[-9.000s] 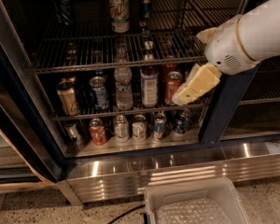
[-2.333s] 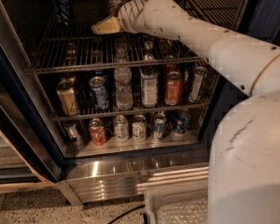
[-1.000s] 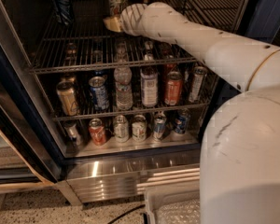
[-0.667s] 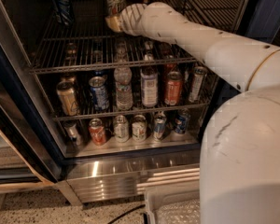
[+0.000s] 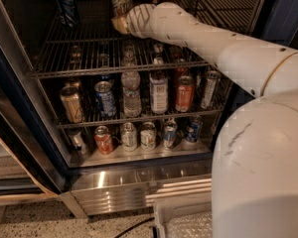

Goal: Pick 7up can from top shelf of fridge

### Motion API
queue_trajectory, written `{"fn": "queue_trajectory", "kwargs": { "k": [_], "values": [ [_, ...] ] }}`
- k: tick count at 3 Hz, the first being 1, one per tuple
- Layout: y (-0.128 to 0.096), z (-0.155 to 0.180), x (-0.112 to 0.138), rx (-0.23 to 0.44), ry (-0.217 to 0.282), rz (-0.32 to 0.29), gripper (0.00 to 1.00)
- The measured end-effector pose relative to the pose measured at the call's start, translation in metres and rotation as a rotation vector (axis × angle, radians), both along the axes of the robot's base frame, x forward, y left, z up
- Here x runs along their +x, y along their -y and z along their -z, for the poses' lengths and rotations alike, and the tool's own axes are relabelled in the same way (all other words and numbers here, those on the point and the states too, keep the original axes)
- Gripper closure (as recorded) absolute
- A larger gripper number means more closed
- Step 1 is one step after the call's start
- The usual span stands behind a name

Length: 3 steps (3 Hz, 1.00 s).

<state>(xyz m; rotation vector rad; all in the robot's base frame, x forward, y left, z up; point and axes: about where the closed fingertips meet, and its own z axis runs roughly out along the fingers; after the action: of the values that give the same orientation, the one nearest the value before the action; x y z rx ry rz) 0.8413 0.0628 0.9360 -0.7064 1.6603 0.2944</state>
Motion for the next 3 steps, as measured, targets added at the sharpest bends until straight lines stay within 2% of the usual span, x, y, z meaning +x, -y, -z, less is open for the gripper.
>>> {"fn": "queue_trajectory", "kwargs": {
  "k": [1, 2, 3],
  "values": [
    [0.000, 0.000, 0.000, 0.000, 0.000, 0.000, 1.00],
    [0.003, -0.007, -0.007, 0.046, 0.007, -0.001, 1.00],
    [0.009, -0.024, -0.021, 0.093, 0.034, -0.014, 1.00]
  ]
}}
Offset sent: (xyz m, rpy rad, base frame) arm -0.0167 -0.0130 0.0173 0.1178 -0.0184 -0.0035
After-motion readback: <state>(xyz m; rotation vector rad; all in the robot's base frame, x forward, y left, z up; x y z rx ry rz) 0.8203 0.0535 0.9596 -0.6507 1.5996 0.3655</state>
